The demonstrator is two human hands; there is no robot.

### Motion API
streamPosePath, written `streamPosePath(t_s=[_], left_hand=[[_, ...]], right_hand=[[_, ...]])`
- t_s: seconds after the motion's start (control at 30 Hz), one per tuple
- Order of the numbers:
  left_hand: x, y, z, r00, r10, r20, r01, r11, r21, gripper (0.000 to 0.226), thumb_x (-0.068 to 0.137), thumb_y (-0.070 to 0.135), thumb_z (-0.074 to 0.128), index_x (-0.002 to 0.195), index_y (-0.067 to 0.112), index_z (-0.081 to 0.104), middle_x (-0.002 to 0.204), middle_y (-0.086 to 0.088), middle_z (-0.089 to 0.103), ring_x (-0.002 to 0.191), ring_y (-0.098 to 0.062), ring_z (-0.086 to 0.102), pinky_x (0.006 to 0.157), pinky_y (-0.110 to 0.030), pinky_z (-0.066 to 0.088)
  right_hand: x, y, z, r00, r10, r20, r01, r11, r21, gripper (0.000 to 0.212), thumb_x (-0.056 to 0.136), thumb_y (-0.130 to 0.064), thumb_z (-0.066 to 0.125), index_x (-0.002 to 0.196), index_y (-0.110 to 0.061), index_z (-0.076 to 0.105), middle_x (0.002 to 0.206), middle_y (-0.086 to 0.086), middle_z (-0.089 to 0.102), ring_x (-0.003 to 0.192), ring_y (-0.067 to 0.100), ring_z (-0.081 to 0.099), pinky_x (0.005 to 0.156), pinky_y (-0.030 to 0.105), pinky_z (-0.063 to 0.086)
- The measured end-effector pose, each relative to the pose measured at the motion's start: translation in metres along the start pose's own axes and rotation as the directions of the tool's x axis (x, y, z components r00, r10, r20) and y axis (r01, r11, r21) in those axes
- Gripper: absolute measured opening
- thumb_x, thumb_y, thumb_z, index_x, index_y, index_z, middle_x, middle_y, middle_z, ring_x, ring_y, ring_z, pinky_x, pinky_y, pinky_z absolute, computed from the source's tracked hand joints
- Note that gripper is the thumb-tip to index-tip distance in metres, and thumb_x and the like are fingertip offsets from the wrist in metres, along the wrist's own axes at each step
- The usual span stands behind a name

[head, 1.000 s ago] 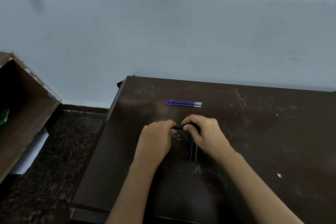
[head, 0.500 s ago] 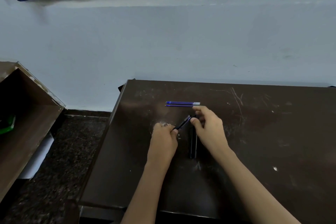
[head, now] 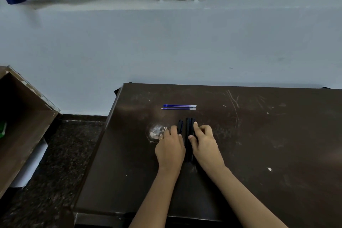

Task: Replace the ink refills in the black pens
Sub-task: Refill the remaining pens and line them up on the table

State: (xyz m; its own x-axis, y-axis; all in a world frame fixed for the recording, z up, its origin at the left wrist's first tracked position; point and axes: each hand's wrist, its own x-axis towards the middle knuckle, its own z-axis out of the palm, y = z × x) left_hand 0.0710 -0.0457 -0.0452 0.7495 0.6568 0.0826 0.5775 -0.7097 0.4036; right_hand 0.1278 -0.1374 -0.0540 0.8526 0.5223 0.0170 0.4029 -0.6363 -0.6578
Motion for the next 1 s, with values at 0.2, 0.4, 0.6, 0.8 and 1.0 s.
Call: streamPosePath(t_s=[0.2,0.4,0.6,0.8,1.0], left_hand=[[0.008,0.003,0.008,0.999,0.038,0.003,-0.037,0.998,-0.042,0.027,0.093,0.022,0.050,0.118,0.013,0.056,0.104,-0.009,0.060,0.083,-0.023,0.066,0.053,-0.028,0.042],[0.013,0.002,0.009,0.998,0.055,0.014,-0.053,0.993,-0.101,0.033,0.097,0.025,0.043,0.128,0.014,0.050,0.116,-0.006,0.058,0.098,-0.022,0.062,0.066,-0.026,0.041],[0.018,-0.003,0.014,0.993,0.115,0.035,-0.108,0.982,-0.157,0.038,0.099,0.023,0.040,0.134,0.012,0.048,0.125,-0.007,0.055,0.110,-0.018,0.057,0.084,-0.024,0.046],[0.021,-0.007,0.014,0.989,0.124,0.076,-0.106,0.972,-0.211,0.040,0.099,0.021,0.040,0.139,0.013,0.044,0.129,-0.006,0.053,0.113,-0.016,0.055,0.090,-0.024,0.044],[0.022,-0.009,0.014,0.990,0.111,0.084,-0.086,0.962,-0.260,0.040,0.098,0.019,0.044,0.138,0.013,0.046,0.129,-0.005,0.054,0.114,-0.016,0.055,0.092,-0.024,0.044]], right_hand=[[0.005,-0.001,0.006,0.997,0.013,0.078,-0.001,0.989,-0.147,0.056,0.099,-0.034,0.038,0.148,-0.013,0.023,0.150,0.005,0.024,0.109,0.025,0.059,0.086,0.039,0.051],[0.008,0.005,0.016,0.999,0.004,0.052,0.013,0.949,-0.314,0.052,0.100,-0.033,0.031,0.147,-0.011,0.028,0.155,0.007,0.028,0.108,0.028,0.056,0.086,0.038,0.049],[0.004,0.007,0.023,0.997,-0.075,-0.035,0.050,0.885,-0.463,0.052,0.090,-0.033,0.032,0.129,-0.008,0.056,0.127,0.007,0.063,0.118,0.032,0.057,0.086,0.041,0.051],[0.008,0.014,0.031,0.994,-0.103,0.031,0.106,0.890,-0.443,0.064,0.092,-0.037,0.011,0.144,-0.008,0.033,0.150,0.009,0.037,0.142,0.024,0.027,0.114,0.039,0.009],[0.006,0.014,0.036,0.992,-0.123,0.017,0.120,0.914,-0.387,0.063,0.093,-0.034,0.008,0.145,-0.003,0.026,0.151,0.014,0.032,0.142,0.024,0.028,0.114,0.037,0.003]])
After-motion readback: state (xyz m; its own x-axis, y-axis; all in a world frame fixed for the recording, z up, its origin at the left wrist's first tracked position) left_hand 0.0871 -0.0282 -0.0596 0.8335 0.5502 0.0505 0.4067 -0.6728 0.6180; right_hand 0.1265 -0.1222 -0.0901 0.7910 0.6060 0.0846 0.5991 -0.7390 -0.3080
